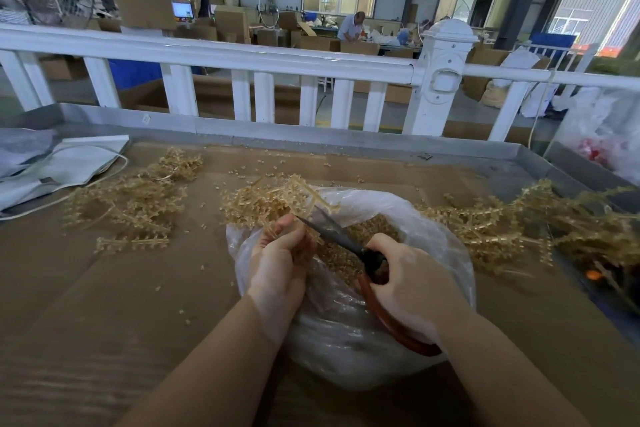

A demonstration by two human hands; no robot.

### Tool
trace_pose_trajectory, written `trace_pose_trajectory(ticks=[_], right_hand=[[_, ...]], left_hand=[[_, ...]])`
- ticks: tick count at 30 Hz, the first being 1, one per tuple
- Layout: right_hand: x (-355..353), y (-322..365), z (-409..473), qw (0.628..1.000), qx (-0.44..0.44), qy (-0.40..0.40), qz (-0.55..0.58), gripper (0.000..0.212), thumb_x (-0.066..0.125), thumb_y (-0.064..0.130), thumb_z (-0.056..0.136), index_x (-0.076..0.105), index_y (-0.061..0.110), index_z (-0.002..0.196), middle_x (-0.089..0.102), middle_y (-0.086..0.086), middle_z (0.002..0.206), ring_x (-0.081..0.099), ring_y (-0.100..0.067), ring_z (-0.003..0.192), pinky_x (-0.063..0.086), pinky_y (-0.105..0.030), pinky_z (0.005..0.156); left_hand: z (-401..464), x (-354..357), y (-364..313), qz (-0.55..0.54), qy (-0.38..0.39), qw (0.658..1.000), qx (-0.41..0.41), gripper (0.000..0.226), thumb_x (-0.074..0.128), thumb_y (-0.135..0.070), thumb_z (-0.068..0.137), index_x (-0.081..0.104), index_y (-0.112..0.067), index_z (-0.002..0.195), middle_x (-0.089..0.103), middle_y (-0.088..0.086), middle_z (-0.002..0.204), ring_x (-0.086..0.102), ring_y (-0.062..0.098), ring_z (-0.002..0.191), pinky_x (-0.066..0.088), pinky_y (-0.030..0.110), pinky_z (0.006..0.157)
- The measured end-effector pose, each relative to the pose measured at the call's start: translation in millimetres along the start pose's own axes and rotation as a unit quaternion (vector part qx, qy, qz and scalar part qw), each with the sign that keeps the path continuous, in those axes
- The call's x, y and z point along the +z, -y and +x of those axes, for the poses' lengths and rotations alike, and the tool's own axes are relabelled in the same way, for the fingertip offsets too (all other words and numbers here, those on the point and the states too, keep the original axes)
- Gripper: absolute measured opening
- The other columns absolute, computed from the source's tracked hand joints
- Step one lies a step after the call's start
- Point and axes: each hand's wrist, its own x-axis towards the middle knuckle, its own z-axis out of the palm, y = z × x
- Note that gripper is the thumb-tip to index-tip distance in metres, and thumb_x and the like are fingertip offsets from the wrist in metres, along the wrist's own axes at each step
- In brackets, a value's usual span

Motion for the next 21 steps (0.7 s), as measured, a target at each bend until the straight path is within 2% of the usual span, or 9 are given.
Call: trace_pose_trajectory(ticks=[3,6,8,11,13,15,16,18,21], right_hand=[[-6.9,-4.1,1.0,1.0,0.014,0.006,0.008,0.007,0.058,0.034,0.087,0.052,0.033,0.091,0.059,0.011,0.078,0.055,-0.007,0.076,0.039,-0.016,0.06],[-12.8,-3.9,4.1,0.998,0.035,0.02,0.046,0.006,0.058,0.03,0.088,0.053,0.033,0.088,0.058,0.012,0.079,0.055,-0.006,0.076,0.043,-0.02,0.063],[-17.5,-3.8,6.4,0.994,0.04,0.043,0.089,0.014,0.06,0.026,0.089,0.052,0.034,0.082,0.059,0.013,0.075,0.057,-0.002,0.071,0.045,-0.018,0.061],[-26.6,-1.4,6.9,0.986,0.044,0.094,0.132,0.025,0.063,0.016,0.087,0.052,0.033,0.073,0.06,0.013,0.058,0.058,0.003,0.056,0.039,-0.009,0.048],[-31.2,-0.7,5.0,0.986,0.044,0.11,0.116,0.022,0.063,0.019,0.088,0.053,0.033,0.075,0.061,0.013,0.064,0.059,0.001,0.061,0.042,-0.009,0.053],[-35.0,-0.1,2.9,0.989,0.047,0.111,0.082,0.017,0.06,0.025,0.09,0.052,0.035,0.079,0.061,0.012,0.078,0.061,-0.003,0.075,0.051,-0.019,0.067],[-36.2,-0.1,2.0,0.99,0.052,0.109,0.074,0.016,0.059,0.027,0.091,0.051,0.036,0.08,0.061,0.012,0.08,0.061,-0.004,0.078,0.052,-0.021,0.069],[-36.8,0.8,0.7,0.992,0.059,0.082,0.069,0.017,0.059,0.028,0.092,0.049,0.036,0.079,0.059,0.013,0.077,0.059,-0.003,0.074,0.048,-0.017,0.064],[-34.2,5.6,1.8,0.996,0.063,0.016,0.061,0.017,0.059,0.03,0.091,0.049,0.036,0.079,0.055,0.016,0.071,0.053,0.002,0.068,0.038,-0.011,0.056]], left_hand=[[1.4,0.2,0.4,-0.007,-0.013,1.0,0.001,0.021,0.052,0.008,0.087,0.058,-0.01,0.095,0.061,0.006,0.074,0.059,0.015,0.062,0.051,0.02,0.049],[1.0,0.8,0.4,-0.012,-0.007,1.0,0.009,0.022,0.054,0.01,0.085,0.057,-0.011,0.091,0.065,0.007,0.068,0.064,0.015,0.058,0.054,0.021,0.05],[-0.1,2.2,1.2,-0.011,0.0,1.0,0.02,0.023,0.054,0.012,0.084,0.056,-0.01,0.091,0.066,0.006,0.06,0.066,0.014,0.053,0.056,0.023,0.052],[-0.4,4.9,3.7,-0.005,-0.008,0.999,0.039,0.022,0.053,0.013,0.085,0.054,-0.009,0.088,0.064,0.004,0.055,0.064,0.012,0.049,0.056,0.023,0.052],[0.2,6.3,4.4,0.001,-0.019,0.999,0.05,0.022,0.053,0.013,0.086,0.053,-0.009,0.086,0.063,0.004,0.056,0.063,0.011,0.049,0.055,0.023,0.052],[1.5,6.3,5.3,0.018,-0.03,0.998,0.058,0.022,0.053,0.012,0.087,0.053,-0.01,0.086,0.063,0.008,0.069,0.064,0.013,0.056,0.055,0.022,0.052],[2.3,6.0,6.4,0.034,-0.034,0.997,0.062,0.022,0.053,0.012,0.087,0.053,-0.01,0.086,0.061,0.01,0.078,0.063,0.015,0.063,0.055,0.021,0.053],[3.4,5.5,9.3,0.076,-0.033,0.994,0.072,0.022,0.055,0.011,0.087,0.053,-0.011,0.086,0.057,0.011,0.088,0.06,0.018,0.073,0.055,0.02,0.055],[4.1,6.2,12.6,0.124,-0.027,0.989,0.08,0.022,0.056,0.011,0.086,0.053,-0.011,0.087,0.057,0.009,0.086,0.06,0.018,0.075,0.055,0.017,0.056]])
